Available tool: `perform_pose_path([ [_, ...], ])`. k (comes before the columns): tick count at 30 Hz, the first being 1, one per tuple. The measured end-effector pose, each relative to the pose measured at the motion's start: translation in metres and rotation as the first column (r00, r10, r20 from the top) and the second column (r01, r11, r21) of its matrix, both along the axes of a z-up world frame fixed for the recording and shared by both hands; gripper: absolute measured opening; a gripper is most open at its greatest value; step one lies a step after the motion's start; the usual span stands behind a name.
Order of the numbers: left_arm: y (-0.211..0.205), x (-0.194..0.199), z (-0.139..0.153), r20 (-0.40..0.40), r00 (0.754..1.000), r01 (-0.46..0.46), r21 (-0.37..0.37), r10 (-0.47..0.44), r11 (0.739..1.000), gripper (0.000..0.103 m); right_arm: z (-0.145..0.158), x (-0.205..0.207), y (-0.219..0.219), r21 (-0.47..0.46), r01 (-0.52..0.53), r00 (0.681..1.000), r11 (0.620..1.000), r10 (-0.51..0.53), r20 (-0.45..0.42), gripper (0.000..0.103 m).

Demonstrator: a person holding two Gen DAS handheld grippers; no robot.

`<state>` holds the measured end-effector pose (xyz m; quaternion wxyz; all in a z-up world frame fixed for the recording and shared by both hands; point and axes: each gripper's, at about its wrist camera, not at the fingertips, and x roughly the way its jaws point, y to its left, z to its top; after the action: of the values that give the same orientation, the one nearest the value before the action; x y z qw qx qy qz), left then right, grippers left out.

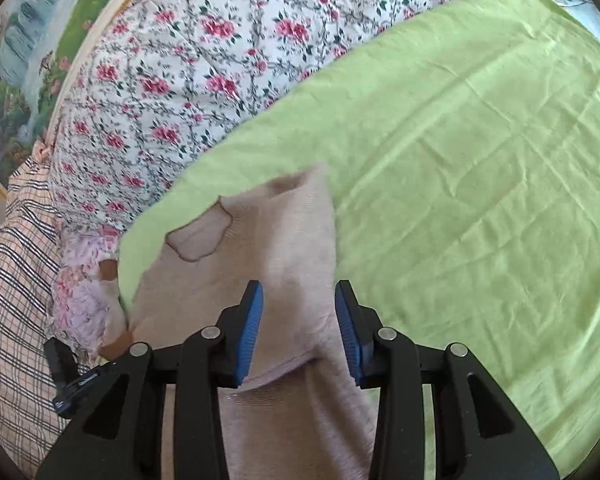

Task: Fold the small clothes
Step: 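Fold the sleeve across the sweater body with the right gripper while the left gripper grasps the other cuff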

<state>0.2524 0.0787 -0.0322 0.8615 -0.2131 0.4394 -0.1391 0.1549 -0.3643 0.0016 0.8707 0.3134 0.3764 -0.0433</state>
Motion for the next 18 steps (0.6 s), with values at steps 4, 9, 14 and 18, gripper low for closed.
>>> perform_pose_path([
  [4, 0.009, -0.012, -0.002, 0.017, 0.999, -0.049, -0.021, 0.050, 0.999, 0.005, -0.012, 0.027, 0.003, -0.031, -0.072, 0.996, 0.997, 0.071, -0.050, 0.059],
  [9, 0.005, -0.023, -0.002, 0.025, 0.999, -0.023, -0.029, 0.024, 0.999, 0.006, -0.030, 0.059, 0.014, -0.090, -0.167, 0.978, 0.982, 0.153, -0.144, 0.060],
  [14, -0.022, -0.028, 0.008, 0.059, 0.995, 0.077, 0.004, -0.077, 0.997, 0.006, -0.028, 0.053, -0.009, -0.145, -0.123, 0.982, 0.982, 0.099, -0.161, 0.008],
  [18, -0.045, -0.025, 0.011, 0.091, 0.984, 0.149, 0.016, -0.150, 0.989, 0.006, -0.033, 0.032, -0.041, -0.189, -0.027, 0.984, 0.982, -0.007, -0.179, 0.003],
])
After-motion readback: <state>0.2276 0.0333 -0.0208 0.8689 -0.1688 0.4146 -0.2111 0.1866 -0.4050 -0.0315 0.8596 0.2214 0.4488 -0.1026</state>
